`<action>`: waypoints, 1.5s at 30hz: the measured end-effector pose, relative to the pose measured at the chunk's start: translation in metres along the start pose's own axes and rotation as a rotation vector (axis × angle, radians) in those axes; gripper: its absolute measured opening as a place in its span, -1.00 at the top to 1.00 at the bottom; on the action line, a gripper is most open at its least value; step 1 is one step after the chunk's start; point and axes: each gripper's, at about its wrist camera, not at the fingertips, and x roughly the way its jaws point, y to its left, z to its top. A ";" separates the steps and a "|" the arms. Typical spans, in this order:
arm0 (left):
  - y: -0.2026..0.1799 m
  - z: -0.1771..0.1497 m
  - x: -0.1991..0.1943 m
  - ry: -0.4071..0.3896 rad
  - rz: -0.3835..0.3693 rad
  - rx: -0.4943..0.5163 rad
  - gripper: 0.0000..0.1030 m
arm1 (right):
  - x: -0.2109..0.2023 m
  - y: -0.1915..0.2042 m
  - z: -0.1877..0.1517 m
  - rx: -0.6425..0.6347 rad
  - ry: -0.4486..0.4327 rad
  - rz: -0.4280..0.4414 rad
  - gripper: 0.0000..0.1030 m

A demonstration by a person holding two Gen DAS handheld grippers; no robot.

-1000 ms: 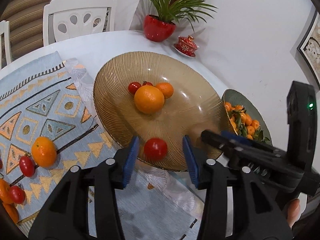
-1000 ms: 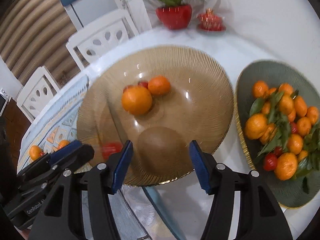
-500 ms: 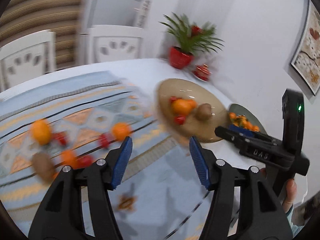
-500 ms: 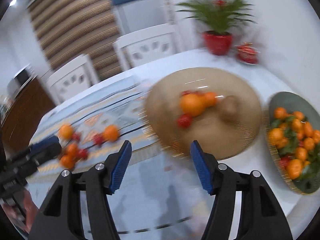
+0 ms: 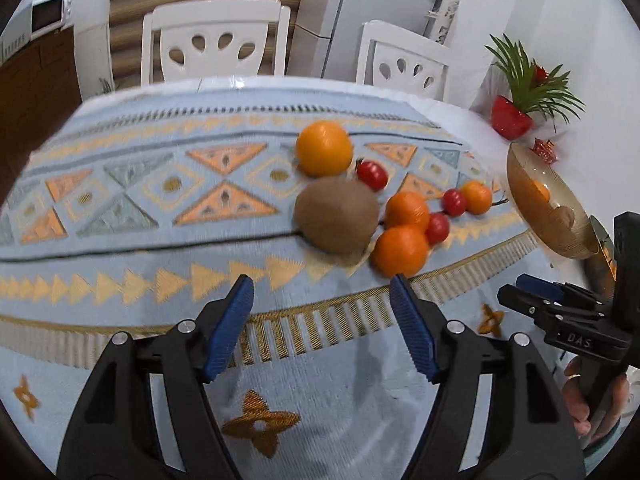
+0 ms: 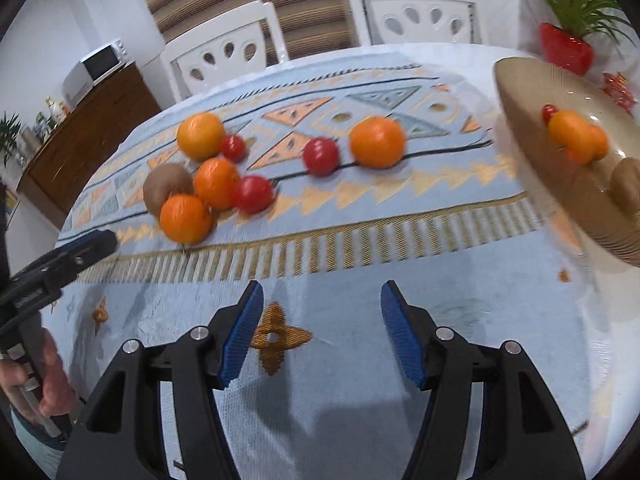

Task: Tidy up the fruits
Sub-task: 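Move both open tools back over the fruit rows, then grasp the other brown kiwi with the left tool while the right tool grasps a tangerine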

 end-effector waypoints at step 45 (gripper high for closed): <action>0.020 0.057 0.035 0.034 -0.247 -0.134 -0.61 | 0.032 -0.037 0.094 0.041 -0.102 -0.099 -0.24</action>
